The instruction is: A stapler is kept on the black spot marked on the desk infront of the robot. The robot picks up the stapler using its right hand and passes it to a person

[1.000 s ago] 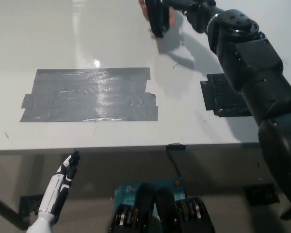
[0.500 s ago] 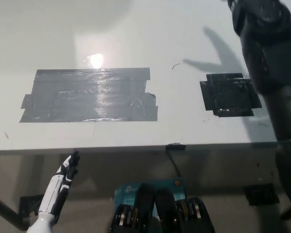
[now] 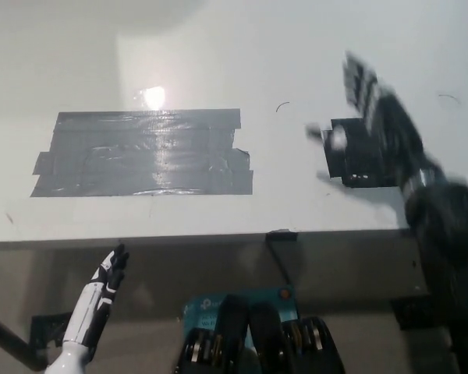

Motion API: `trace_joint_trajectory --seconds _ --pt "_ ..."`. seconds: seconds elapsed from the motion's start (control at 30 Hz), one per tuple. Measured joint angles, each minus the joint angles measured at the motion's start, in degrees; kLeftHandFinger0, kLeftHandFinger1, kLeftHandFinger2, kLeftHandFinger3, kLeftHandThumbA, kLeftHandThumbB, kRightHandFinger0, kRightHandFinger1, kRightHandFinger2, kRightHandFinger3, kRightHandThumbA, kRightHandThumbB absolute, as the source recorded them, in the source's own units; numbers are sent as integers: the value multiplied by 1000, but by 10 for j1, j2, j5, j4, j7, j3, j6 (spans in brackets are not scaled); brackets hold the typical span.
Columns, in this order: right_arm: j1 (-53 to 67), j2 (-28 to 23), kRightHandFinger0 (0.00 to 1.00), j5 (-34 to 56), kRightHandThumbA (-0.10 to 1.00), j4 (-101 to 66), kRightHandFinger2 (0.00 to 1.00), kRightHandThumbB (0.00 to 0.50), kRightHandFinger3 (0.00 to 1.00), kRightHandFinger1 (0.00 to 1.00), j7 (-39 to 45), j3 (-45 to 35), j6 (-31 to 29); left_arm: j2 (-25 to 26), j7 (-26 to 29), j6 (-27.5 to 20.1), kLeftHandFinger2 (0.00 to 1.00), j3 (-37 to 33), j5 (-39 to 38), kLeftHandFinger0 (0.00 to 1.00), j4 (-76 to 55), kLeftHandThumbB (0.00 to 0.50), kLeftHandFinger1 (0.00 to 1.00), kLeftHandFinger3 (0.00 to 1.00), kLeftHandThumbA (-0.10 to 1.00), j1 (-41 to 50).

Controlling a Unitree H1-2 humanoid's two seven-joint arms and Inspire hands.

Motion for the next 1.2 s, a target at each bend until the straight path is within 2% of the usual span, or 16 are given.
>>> trace_joint_trajectory --seconds 0.07,0.1,0.17,0.23,0.3,0.43,0.47,0.63,0.7,0.77,0.8,0.83,0.97,1.07,1.2 --pt "55 -1 1000 0 1000 -31 1000 489 1000 1000 0 1 2 -1 0 0 1000 0 0 1000 3 500 1000 1000 1000 2" --pt "84 0 1000 0 1000 -53 1000 450 1000 1000 0 2 2 -1 0 0 1000 0 0 1000 5 500 1000 1000 1000 3" --pt "143 0 1000 0 1000 -94 1000 427 1000 1000 1 5 2 -1 0 0 1000 0 0 1000 12 500 1000 1000 1000 5" --pt "191 0 1000 0 1000 -129 1000 480 1000 1000 1 9 2 -2 0 0 1000 -1 0 1000 17 500 1000 1000 1000 8" --pt "243 0 1000 1 996 -174 1000 500 1000 1000 2 13 -2 -2 0 0 1000 -1 0 1000 20 500 1000 1000 1000 14" --pt "327 0 1000 5 973 -252 1000 477 1000 1000 4 22 -6 -2 0 0 1000 -1 0 1000 26 500 1000 1000 1000 24" --pt "349 0 1000 6 979 -272 1000 415 1000 1000 5 26 -8 -2 0 0 1000 -1 0 1000 28 500 1000 1000 1000 28" --pt "451 -5 1000 13 943 -367 1000 397 1000 1000 20 43 -30 -3 0 -4 1000 -3 -3 1000 34 500 1000 1000 1000 51" --pt "459 -5 1000 15 932 -373 1000 360 1000 1000 23 44 -35 -3 0 -5 1000 -3 -4 1000 34 500 1000 1000 1000 54" --pt "487 -8 1000 26 954 -354 1000 365 1000 1000 39 46 -68 -4 -1 -13 1000 -7 -6 1000 34 500 1000 1000 1000 68" --pt "487 -8 1000 27 955 -341 1000 376 1000 1000 41 46 -75 -4 -1 -13 1000 -7 -6 1000 34 500 1000 1000 1000 69" --pt "486 -8 1000 28 980 -321 1000 425 1000 1000 44 46 -83 -5 -1 -16 1000 -9 -6 1000 34 500 1000 1000 1000 71" --pt "473 -8 1000 29 1000 -215 1000 452 1000 1000 54 45 -122 -8 -1 -25 1000 -14 -7 1000 34 500 1000 1000 1000 77" --pt "456 -9 1000 27 995 -152 1000 420 1000 1000 59 45 -140 -11 0 -30 1000 -18 -7 1000 32 500 1000 1000 1000 76" --pt "446 -12 1000 25 996 -136 1000 417 1000 1000 64 45 -153 -13 0 -34 1000 -20 -7 1000 32 500 1000 1000 1000 76"
